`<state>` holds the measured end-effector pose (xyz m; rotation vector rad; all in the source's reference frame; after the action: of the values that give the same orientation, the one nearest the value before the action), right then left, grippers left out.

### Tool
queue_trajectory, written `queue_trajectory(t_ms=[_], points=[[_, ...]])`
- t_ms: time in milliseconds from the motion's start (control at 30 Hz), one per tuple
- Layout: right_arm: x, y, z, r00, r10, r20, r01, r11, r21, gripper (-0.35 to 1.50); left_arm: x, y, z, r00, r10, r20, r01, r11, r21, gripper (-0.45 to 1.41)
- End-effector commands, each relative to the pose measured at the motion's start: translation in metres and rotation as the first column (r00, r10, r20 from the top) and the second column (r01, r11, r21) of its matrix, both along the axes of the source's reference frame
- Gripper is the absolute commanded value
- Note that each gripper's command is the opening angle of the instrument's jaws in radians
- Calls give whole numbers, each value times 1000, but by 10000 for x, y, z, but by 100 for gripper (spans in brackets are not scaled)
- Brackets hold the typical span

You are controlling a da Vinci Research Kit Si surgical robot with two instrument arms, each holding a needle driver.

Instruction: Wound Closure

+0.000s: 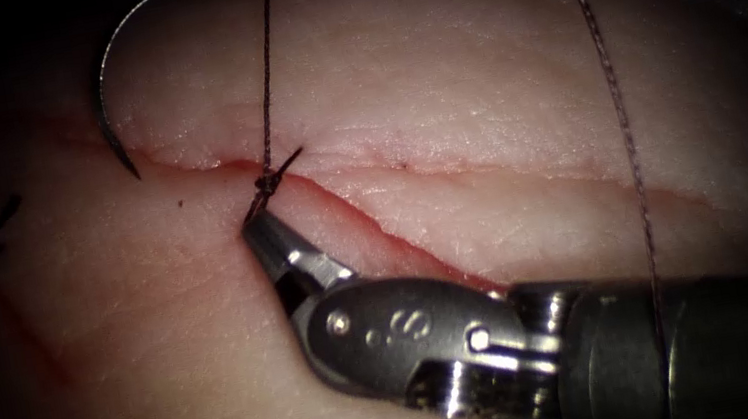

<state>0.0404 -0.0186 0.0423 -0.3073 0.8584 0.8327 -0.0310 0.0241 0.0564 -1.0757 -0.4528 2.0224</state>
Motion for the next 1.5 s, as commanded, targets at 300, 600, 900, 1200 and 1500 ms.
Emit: queue_trajectory(t_ms=[300, 600, 900, 1200, 1500], points=[[6, -13, 7, 999, -31, 24, 29, 998, 57, -35, -36, 31, 11, 1000, 19, -17, -20, 997, -75, -45], [8, -23, 12, 998, -61, 23, 59, 993, 99, -35, -48, 39, 7, 999, 45, -23, -48, 990, -131, -45], [10, -20, 8, 999, -33, 7, 32, 996, 81, -35, -47, 52, -5, 998, 43, -38, -48, 985, -164, -45], [-8, 13, -27, 987, 48, -150, -33, 995, 98, 116, -53, 30, -31, 998, 66, -16, -67, 988, -137, -45], [-37, 38, -45, 952, 181, -248, -129, 969, 212, 93, -54, 34, -69, 994, 106, -14, -107, 982, -153, -45]])
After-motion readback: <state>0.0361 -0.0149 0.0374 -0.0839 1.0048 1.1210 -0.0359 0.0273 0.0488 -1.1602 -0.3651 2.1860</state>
